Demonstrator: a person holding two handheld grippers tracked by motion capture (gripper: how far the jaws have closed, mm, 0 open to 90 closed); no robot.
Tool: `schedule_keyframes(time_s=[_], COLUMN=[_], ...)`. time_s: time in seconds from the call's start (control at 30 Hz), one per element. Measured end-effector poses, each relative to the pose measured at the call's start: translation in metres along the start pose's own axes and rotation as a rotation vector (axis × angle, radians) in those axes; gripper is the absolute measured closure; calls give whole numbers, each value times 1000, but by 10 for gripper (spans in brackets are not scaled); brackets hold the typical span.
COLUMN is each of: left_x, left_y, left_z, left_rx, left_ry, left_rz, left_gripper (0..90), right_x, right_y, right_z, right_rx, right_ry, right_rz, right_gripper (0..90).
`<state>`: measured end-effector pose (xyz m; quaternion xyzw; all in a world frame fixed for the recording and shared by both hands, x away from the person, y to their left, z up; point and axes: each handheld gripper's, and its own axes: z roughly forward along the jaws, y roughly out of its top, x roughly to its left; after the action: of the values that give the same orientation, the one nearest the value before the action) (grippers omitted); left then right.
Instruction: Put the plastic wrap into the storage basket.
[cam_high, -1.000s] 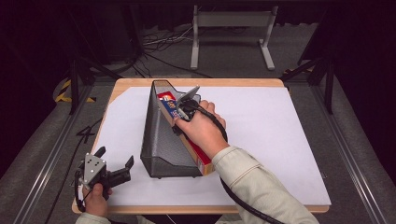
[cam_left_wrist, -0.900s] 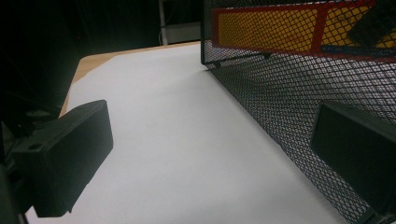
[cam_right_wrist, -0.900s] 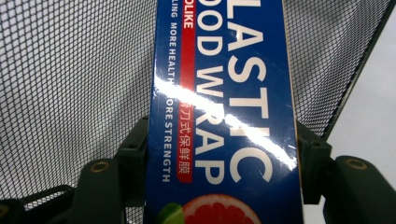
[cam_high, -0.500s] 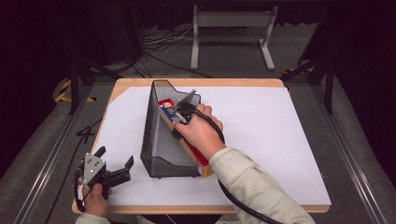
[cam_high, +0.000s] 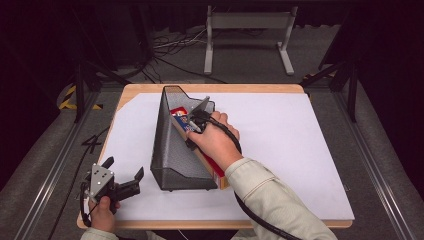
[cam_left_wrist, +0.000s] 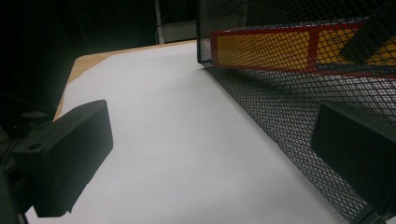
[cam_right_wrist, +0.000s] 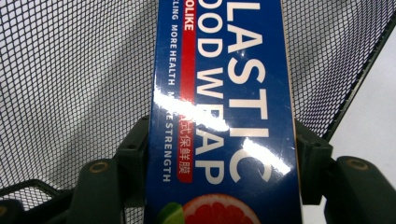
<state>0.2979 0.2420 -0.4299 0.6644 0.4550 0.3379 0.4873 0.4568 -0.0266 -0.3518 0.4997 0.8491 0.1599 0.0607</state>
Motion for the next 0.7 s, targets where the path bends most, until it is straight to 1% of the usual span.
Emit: schedule_keyframes(time_s=[0.1,0.3,0.33,0.37,0.4,0.43,0.47,0.53,0.7], left_x=[0,0,1,1,1,0,0,0,1], left_y=[0,0,0,0,0,0,0,0,0], left_z=[0,0,0,0,0,1,1,1,1], left_rx=[0,3,4,4,4,4,4,4,4], left_ry=[1,1,0,0,-1,0,-1,-1,-1], left_rz=[-1,-1,1,1,0,-2,-4,-5,-5], left_gripper=[1,1,1,1,1,1,1,1,1], right_x=[-2,-3,-4,-4,-5,-6,-6,-6,-8], right_y=[0,-1,-1,-1,-1,-2,-2,-2,-5], right_z=[0,0,0,0,-2,-3,-5,-8,-17], right_rx=[0,-6,-13,-13,-28,-56,-63,-60,-98], right_ry=[8,5,16,16,27,34,39,47,52], right_rz=[-3,-9,-4,-4,0,-1,-6,-8,-34], right_gripper=[377,371,344,344,320,292,274,264,237])
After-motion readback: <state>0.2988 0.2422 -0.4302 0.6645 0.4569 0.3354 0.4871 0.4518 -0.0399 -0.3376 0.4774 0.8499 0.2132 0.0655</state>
